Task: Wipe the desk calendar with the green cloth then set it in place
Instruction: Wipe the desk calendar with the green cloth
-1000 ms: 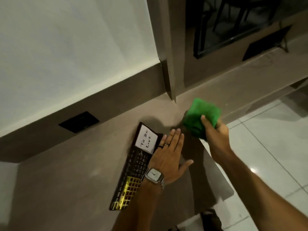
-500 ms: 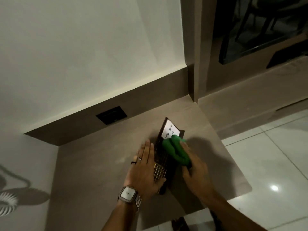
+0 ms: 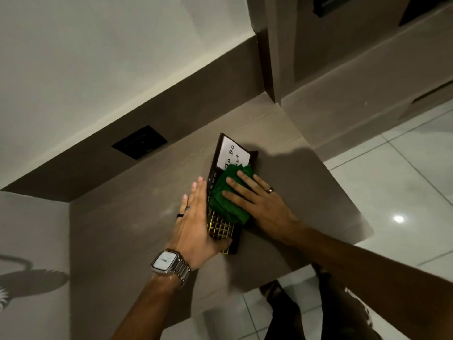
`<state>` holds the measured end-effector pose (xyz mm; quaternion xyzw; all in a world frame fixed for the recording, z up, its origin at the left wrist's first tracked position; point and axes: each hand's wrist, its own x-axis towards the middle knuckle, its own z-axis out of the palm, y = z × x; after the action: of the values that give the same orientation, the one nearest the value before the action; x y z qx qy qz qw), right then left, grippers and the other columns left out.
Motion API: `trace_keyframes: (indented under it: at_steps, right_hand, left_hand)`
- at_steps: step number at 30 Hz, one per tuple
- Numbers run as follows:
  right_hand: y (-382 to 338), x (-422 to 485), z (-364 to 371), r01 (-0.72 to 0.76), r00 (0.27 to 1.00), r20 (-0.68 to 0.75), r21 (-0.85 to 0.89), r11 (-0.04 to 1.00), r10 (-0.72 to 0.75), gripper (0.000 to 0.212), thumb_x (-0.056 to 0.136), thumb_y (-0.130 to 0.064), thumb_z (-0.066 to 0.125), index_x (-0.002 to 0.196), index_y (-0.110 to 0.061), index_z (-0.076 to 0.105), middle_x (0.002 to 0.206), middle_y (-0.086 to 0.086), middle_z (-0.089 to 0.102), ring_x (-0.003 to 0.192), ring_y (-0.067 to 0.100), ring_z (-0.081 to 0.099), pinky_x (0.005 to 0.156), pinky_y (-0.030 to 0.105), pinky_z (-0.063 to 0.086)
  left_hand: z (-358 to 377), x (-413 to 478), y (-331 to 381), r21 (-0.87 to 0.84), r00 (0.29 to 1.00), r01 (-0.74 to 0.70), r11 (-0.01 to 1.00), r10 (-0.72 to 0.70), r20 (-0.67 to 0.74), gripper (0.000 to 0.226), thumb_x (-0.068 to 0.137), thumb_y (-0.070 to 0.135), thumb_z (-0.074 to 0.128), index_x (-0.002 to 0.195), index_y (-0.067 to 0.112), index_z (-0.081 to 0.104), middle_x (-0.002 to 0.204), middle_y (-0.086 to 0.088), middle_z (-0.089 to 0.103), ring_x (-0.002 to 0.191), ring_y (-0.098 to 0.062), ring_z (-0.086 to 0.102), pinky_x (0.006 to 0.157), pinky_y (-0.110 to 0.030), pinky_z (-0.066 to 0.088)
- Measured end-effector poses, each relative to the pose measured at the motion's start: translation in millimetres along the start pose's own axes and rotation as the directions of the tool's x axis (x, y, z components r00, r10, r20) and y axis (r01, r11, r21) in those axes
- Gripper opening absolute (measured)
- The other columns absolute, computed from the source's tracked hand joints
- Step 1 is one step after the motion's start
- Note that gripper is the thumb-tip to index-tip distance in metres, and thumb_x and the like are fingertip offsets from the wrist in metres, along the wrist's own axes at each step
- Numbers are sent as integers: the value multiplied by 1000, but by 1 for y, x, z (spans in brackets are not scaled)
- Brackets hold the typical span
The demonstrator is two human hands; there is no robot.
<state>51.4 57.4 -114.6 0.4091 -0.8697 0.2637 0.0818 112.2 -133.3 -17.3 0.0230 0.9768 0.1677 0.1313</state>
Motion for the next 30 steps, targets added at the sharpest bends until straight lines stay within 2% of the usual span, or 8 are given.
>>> trace_keyframes:
  at_steps: [3,8,10,14,18,20,25,30]
  right_hand:
    - [4,-14,3,-10,1000,11,5,1000,10,91,79,-20,75,151,-25,19,158,5,20,147,29,11,117,48,18]
    - [-2,1,-3,178,983,-39,37,983,-177,81,83,-15,70,150,-24,26,157,5,22,147,30,11,118,47,9]
    - [9,19,-11,156,984,-91,34,987,-152,72,86,-13,67,149,-23,32,157,6,27,146,31,14,118,48,12]
    - [18,2,-9,62,998,-18,40,997,-62,74,84,-15,72,148,-21,35,156,6,27,146,31,15,117,48,18]
    - [1,-18,4,143,988,50,42,989,-145,84,80,-20,76,150,-24,28,158,4,22,147,30,10,117,49,17]
    - [2,-8,1,173,984,18,63,983,-175,84,82,-18,72,150,-25,23,158,3,20,147,29,8,118,48,13]
    - [19,-10,-8,9,1000,14,105,994,-10,79,79,-10,77,147,-20,37,155,7,30,145,32,18,114,53,24]
    - [-1,-32,10,157,984,76,64,986,-161,82,81,-17,73,149,-25,29,157,3,25,147,29,12,116,47,15]
  left_hand:
    - [2,1,0,12,1000,15,1000,-15,-6,146,53,51,85,151,31,-22,164,6,-17,151,-11,-14,120,-33,-9]
    - [2,0,4,-7,1000,-2,1000,2,-8,148,54,51,84,146,35,-30,164,7,-17,152,-12,-11,121,-34,-5]
    - [1,1,4,-9,1000,7,1000,-7,-5,147,54,49,85,149,33,-26,162,10,-18,152,-12,-11,121,-34,-6]
    - [0,0,5,-34,1000,13,999,-13,-1,141,63,38,84,147,34,-29,163,8,-19,151,-11,-13,121,-36,-7]
    - [1,-1,6,-68,1000,-5,998,6,4,134,70,34,79,144,36,-33,163,7,-22,149,-7,-19,119,-31,-13]
    - [2,-1,6,-65,1000,-4,998,4,13,135,70,28,80,144,35,-33,162,7,-23,149,-6,-20,120,-30,-13]
    - [3,0,6,-66,1000,4,998,-3,10,142,66,19,83,140,41,-37,161,9,-23,150,-8,-16,120,-33,-11]
    - [3,-1,5,-95,1000,4,995,-3,19,139,67,29,84,144,35,-32,162,7,-22,150,-9,-17,119,-30,-13]
